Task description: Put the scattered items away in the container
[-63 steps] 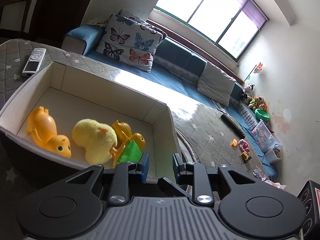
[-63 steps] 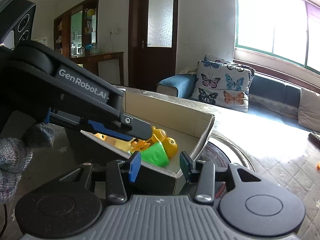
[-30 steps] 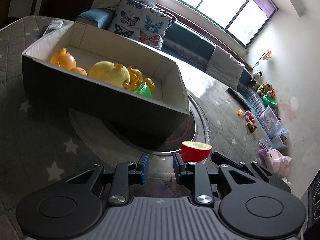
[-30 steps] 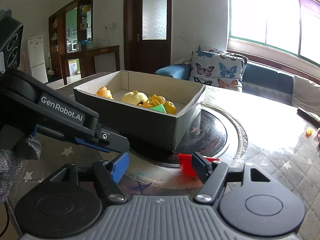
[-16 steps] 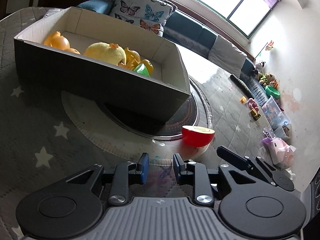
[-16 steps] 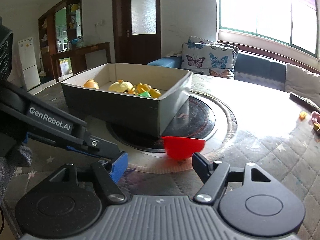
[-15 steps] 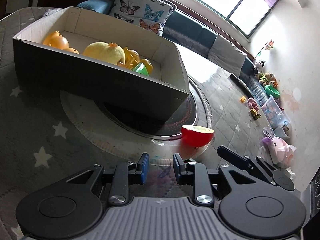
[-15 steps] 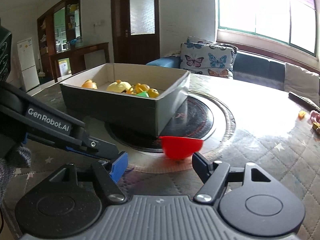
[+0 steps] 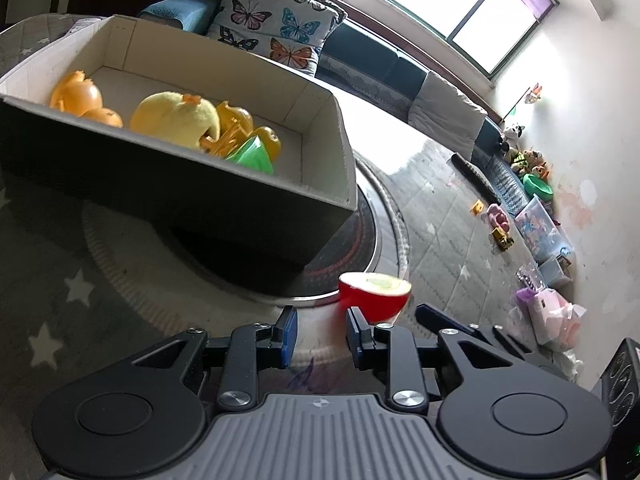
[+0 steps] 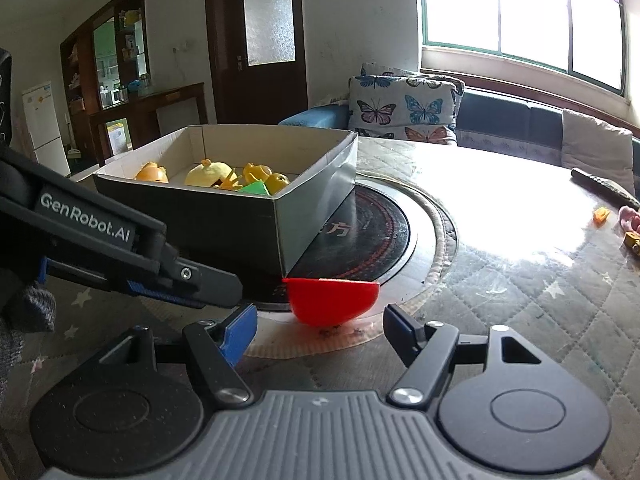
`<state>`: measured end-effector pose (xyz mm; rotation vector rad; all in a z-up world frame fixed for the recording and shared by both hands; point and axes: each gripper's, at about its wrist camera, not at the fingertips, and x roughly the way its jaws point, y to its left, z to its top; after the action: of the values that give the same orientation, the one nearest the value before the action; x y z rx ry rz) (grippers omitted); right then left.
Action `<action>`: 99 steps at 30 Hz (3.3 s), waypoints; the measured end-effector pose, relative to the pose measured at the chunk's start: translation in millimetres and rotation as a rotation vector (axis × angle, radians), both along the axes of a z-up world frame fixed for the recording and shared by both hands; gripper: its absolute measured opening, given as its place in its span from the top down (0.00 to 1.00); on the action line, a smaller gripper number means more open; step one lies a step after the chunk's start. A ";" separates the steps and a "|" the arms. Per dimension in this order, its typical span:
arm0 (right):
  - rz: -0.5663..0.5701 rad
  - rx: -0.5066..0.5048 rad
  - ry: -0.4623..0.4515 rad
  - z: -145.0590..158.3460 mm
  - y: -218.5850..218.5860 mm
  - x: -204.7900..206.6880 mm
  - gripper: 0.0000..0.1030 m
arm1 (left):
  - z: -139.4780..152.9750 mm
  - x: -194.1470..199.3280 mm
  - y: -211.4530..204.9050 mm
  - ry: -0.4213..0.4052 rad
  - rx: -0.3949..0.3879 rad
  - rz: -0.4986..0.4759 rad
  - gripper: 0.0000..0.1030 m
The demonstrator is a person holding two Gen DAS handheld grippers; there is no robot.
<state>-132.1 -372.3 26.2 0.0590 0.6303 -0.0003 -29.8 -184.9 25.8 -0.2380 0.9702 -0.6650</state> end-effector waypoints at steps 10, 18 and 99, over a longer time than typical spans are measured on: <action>-0.001 0.042 0.026 -5.0 -8.2 22.7 0.32 | 1.1 18.1 -23.3 0.007 -0.002 -0.020 0.70; -0.009 0.068 0.038 -9.5 -15.3 29.8 0.44 | -4.9 29.2 -37.6 0.029 0.002 -0.037 0.70; 0.065 0.040 -0.081 30.6 52.8 -5.2 0.14 | 25.6 -22.4 64.1 -0.174 0.138 0.173 0.70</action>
<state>-137.3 -319.5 56.8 0.0766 0.5508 0.0767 -52.3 -120.8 51.3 -0.1372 0.8140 -0.4502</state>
